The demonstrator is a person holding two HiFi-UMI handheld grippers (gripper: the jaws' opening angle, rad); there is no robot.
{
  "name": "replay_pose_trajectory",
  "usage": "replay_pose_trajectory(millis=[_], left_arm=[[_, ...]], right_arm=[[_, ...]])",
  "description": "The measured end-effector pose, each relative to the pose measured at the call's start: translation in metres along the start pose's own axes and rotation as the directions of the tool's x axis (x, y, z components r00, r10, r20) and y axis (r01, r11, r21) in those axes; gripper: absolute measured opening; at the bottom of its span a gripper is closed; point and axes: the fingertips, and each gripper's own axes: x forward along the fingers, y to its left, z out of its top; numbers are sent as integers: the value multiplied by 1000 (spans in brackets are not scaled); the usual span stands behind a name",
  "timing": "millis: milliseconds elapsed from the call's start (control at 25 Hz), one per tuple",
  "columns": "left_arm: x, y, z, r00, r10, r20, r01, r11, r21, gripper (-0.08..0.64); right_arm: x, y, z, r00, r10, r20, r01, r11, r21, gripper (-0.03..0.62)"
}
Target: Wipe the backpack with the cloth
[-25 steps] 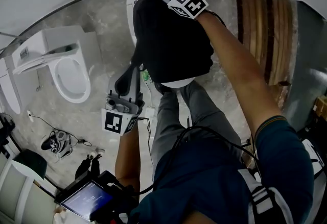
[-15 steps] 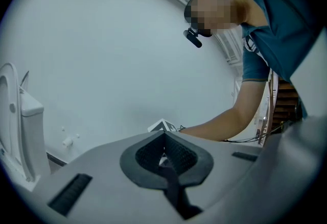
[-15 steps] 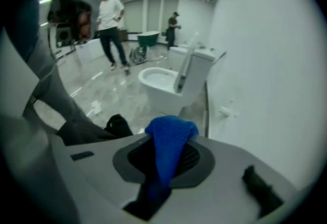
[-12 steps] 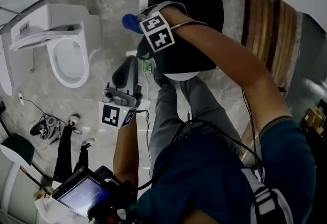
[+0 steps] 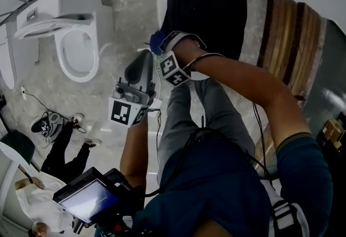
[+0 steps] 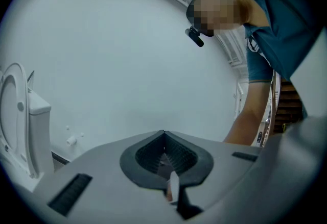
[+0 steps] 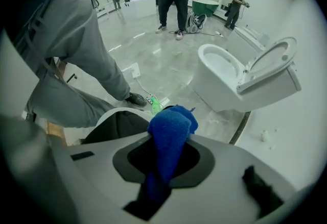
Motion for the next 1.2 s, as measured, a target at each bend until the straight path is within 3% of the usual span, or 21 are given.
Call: replay_pose_trajectory(millis=[80, 160, 240, 360, 440, 560, 640, 760, 800, 960, 1040, 1120, 1200], left_arm=[[-1, -1, 0, 1000, -3, 0, 3, 1000, -4, 2], [-1, -1, 3, 1000, -10, -1, 10, 1000, -6, 2], [-1, 0, 4, 1000, -15, -6, 15, 1000, -11, 2], [-2, 2, 3, 1000, -19, -14, 18, 1000, -18, 2], [0, 1, 3, 1000, -25, -13, 25, 999, -21, 2], [5, -3, -1, 999, -46, -21, 45, 999, -21, 2], [8, -7, -4, 998, -62, -28, 61, 998, -25, 2], [13, -14, -9, 996, -84, -35, 83, 996, -30, 2], [15, -16, -10, 995, -92, -37, 91, 995, -31, 2], [22, -21, -11, 993, -111, -51, 109, 994, -28, 2], [26, -23, -11, 991, -122, -54, 120, 992, -30, 2], [28, -26, -12, 990, -128, -59, 127, 992, -28, 2], [30, -30, -13, 989, -134, -61, 132, 991, -28, 2]], right_arm=[[1, 2, 13, 998, -67, 16, 67, 997, 35, 60], [-11, -7, 28, 986, -137, 96, 119, 978, 169, 60], [-31, -15, 43, 957, -198, 211, 108, 921, 374, 59], [-49, -10, 51, 898, -322, 299, 87, 797, 598, 59], [-49, 2, 40, 861, -413, 296, 82, 688, 721, 58], [-55, 24, 8, 807, -549, 219, 104, 496, 862, 58], [-62, 40, -15, 779, -610, 146, 121, 375, 919, 59], [-73, 66, -46, 753, -658, 34, 155, 227, 962, 60], [-75, 76, -58, 746, -666, -2, 145, 159, 977, 60], [-79, 123, -120, 734, -658, -171, 72, -175, 982, 60], [-78, 153, -152, 737, -621, -267, 78, -314, 946, 60], [-74, 182, -181, 740, -574, -350, 83, -438, 895, 58], [-72, 199, -202, 737, -543, -402, 90, -511, 855, 59]])
